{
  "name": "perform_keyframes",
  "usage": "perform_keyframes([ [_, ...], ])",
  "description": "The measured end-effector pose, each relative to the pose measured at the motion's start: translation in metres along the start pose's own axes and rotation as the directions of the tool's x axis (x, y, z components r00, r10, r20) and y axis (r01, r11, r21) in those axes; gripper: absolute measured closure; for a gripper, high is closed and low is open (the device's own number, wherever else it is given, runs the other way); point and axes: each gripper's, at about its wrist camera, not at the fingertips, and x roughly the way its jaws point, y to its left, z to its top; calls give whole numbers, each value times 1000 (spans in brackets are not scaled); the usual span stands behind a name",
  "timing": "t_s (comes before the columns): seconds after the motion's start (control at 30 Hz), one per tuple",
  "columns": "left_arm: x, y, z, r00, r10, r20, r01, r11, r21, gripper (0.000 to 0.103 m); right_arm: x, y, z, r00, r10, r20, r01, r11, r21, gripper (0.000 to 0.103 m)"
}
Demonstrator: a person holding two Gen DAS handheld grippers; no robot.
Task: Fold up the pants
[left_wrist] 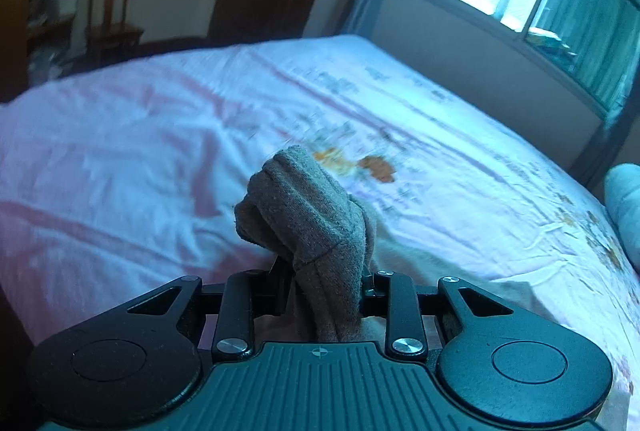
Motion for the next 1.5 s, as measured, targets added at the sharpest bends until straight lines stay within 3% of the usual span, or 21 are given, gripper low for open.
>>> perform_keyframes([
  [0.23,-21,-33,9,996,-76,50,71,994,87,74,-9,-6,3,1000,21,16,-22,999,45,78],
  [0.47,-44,-70,12,984,-160,80,146,977,154,74,-57,-34,3,995,-55,83,49,996,75,76],
  [0.7,-64,-124,3,959,-276,69,255,941,223,74,-96,-72,-33,980,-181,81,168,976,138,74],
  [0.9,-79,-176,-15,930,-368,12,350,892,285,74,-80,-71,-51,977,-210,45,207,977,57,69],
  [1.13,-89,-227,-50,896,-436,-89,439,833,338,74,-105,-98,-62,986,-125,112,97,970,223,66],
  [1.27,-95,-252,-73,881,-454,-134,470,805,361,74,-141,-117,-69,970,-163,178,108,953,282,65],
  [1.37,-97,-264,-84,876,-456,-153,480,801,359,74,-164,-138,-79,957,-217,192,144,932,332,59],
  [1.43,-98,-269,-86,876,-457,-155,481,799,360,74,-168,-151,-88,964,-212,163,143,923,356,59],
  [1.5,-97,-272,-85,874,-459,-159,484,798,359,74,-178,-166,-101,972,-148,182,58,903,425,57],
])
